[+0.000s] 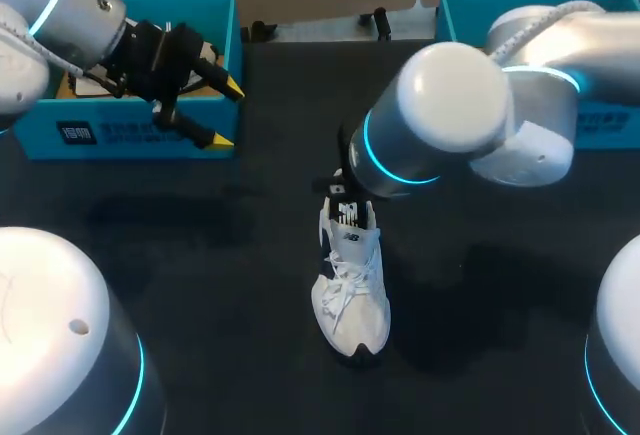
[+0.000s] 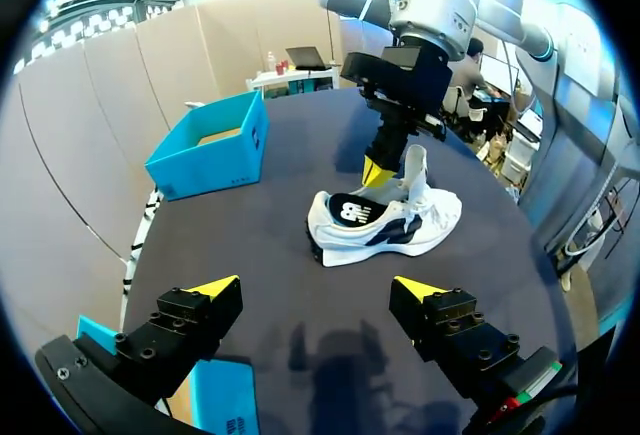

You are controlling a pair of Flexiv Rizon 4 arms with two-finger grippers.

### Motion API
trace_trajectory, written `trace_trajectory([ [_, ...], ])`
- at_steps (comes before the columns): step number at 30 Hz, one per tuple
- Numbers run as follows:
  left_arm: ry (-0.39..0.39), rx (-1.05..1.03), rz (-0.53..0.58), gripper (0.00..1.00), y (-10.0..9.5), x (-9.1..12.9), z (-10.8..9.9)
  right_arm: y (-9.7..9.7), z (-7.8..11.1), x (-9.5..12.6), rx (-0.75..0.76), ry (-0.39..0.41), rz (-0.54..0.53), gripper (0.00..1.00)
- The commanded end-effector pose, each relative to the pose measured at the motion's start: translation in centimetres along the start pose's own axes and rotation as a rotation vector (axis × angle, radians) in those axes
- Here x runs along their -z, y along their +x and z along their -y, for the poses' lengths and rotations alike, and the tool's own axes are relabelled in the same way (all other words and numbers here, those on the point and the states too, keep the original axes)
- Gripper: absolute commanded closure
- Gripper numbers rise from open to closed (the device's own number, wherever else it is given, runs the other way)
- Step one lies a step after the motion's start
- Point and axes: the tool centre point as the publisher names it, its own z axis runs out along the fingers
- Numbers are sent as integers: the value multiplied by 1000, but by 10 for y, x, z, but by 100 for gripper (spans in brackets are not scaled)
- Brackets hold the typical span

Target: Take the shoe out of the shoebox, open the shoe tongue, remove and reinsert the insole, then place the shoe into the shoebox

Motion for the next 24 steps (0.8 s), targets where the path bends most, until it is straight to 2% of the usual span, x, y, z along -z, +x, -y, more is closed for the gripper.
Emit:
trace_trajectory([
  [1,-2,0,1,0,1,0,0,12,-3,-11,1,38,33,100],
  [10,-2,0,1,0,1,0,0,3,9,-26,-11,73,126,100],
  [18,-2,0,1,0,1,0,0,-2,17,-30,-29,126,183,100],
  [24,-2,0,1,0,1,0,0,-9,20,-38,-28,131,220,100],
])
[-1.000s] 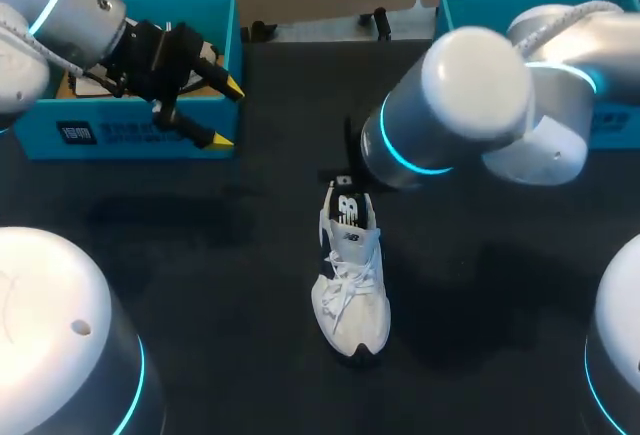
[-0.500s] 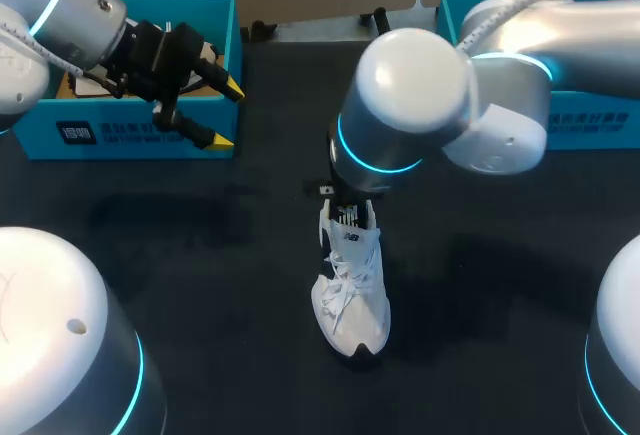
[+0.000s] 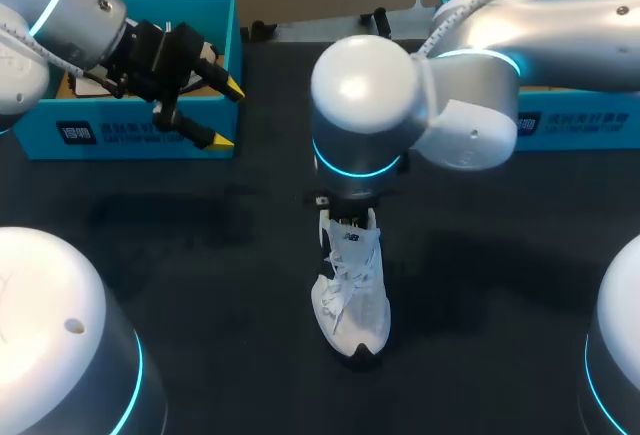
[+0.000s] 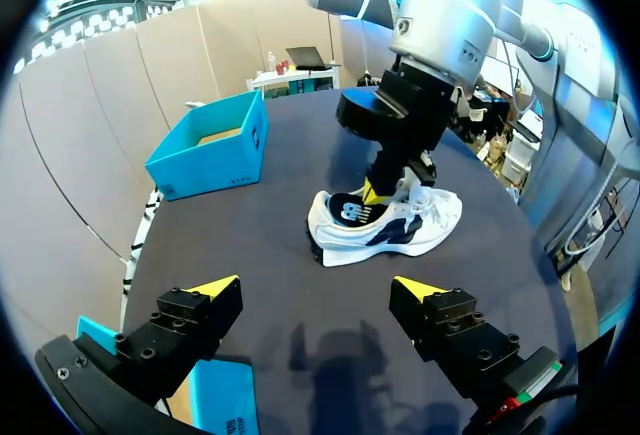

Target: Take the shoe out of the shoebox, open the shoe tongue, remove and reinsert the insole, then place the shoe into the shoebox

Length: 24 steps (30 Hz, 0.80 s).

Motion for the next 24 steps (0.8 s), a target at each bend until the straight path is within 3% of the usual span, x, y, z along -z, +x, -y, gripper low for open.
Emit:
trace_trajectory([
  [1,-3,0,0,0,1,1,0,1,1,-11,-7,-3,35,100],
  [5,-3,0,0,0,1,1,0,-4,3,-20,-1,8,71,100],
  [17,-3,0,0,0,1,1,0,-4,6,-46,-22,28,39,100],
  [20,-3,0,0,0,1,1,0,-5,7,-47,-23,33,34,100],
  [24,-3,0,0,0,1,1,0,-8,2,-32,-25,15,39,100],
])
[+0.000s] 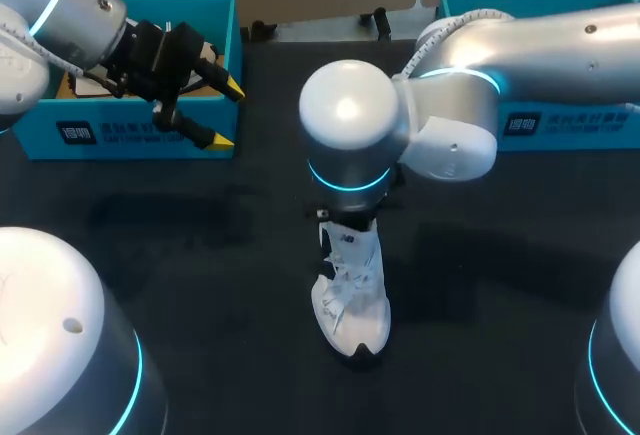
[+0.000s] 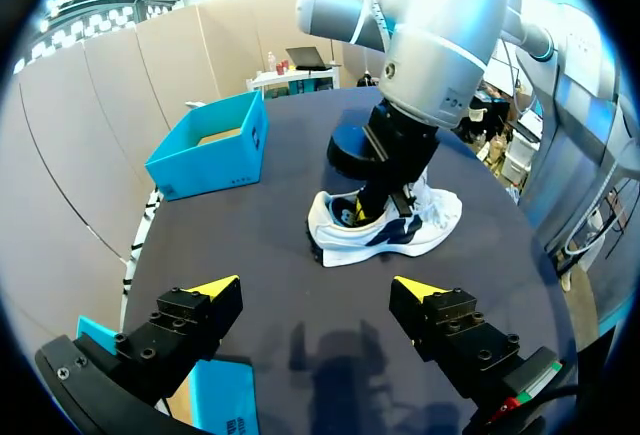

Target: Take the shoe out of the shoebox, open the shoe tongue, remove and reinsert the insole, then place the shoe into the shoebox

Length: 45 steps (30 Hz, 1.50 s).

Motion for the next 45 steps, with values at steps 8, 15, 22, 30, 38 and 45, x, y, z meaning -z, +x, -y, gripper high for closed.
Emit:
trace_trajectory([
  [8,-2,0,1,0,1,1,0,-6,-24,26,16,-102,10,100],
  [15,-2,0,1,0,1,1,0,0,-37,4,15,-137,2,100],
  [22,-2,0,1,0,1,1,0,4,-29,-17,7,-110,-26,100],
  [30,-2,0,1,0,1,1,0,-1,-32,1,12,-128,-5,100],
  [38,-2,0,1,0,1,1,0,5,-49,-11,42,-138,-16,100],
  [45,-2,0,1,0,1,1,0,9,-53,-31,63,-117,-25,100],
])
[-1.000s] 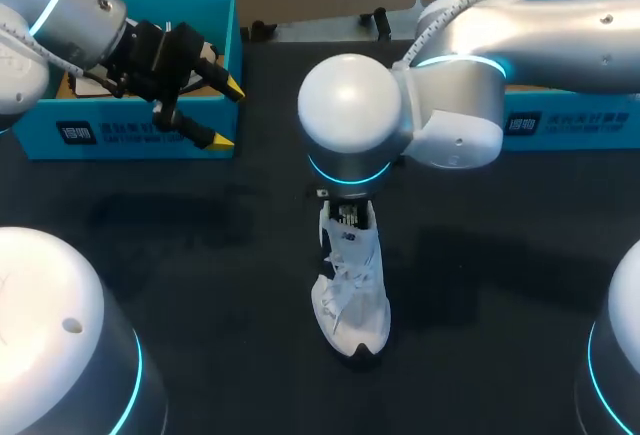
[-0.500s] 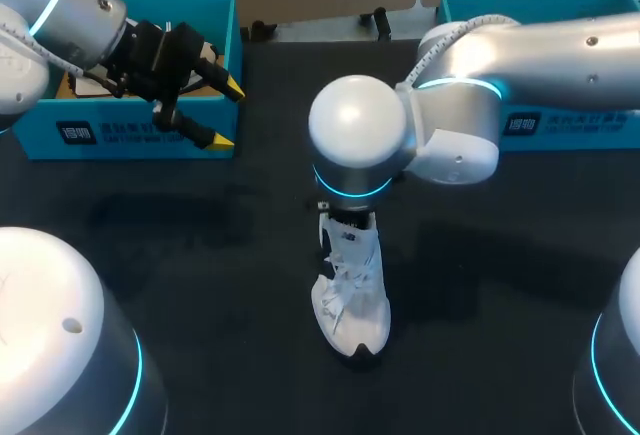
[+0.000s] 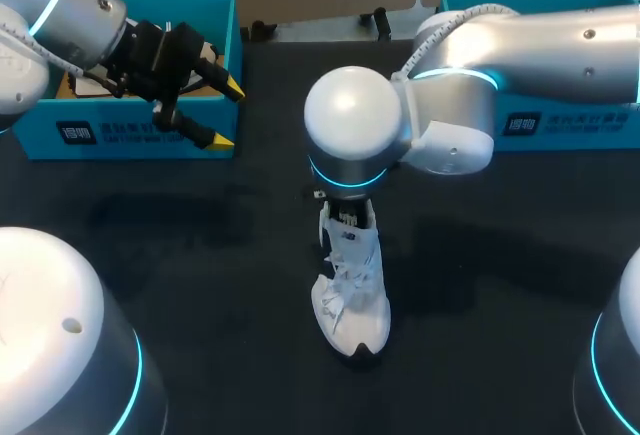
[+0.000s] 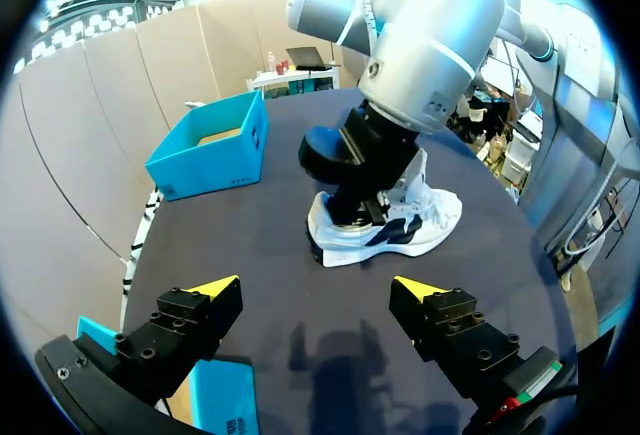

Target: Take the shoe out of the shoebox, open the shoe tongue, remove and reinsert the insole, then place the shoe into the shoebox

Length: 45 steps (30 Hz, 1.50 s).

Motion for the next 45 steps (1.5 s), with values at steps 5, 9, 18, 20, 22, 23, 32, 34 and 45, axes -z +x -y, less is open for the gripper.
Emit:
trace_trajectory([
  [5,-2,0,1,0,1,0,0,2,12,-26,3,61,-5,100],
  [9,-2,0,1,0,1,0,0,2,23,-27,-2,89,-3,100],
  [18,-2,0,1,0,1,0,0,2,44,-18,-7,144,0,100],
  [20,-2,0,1,0,1,0,0,2,44,-16,-14,148,-1,100],
  [22,-2,0,1,0,1,0,0,2,42,-9,-21,139,-8,100],
  [23,-2,0,1,0,1,0,0,2,40,-5,-16,148,-19,100],
  [32,-2,0,1,0,1,0,0,-5,35,42,-31,292,7,100],
  [34,-2,0,1,0,1,0,0,-6,36,48,-37,332,2,100],
  [45,-2,0,1,0,1,0,0,3,55,72,-81,501,-41,100],
])
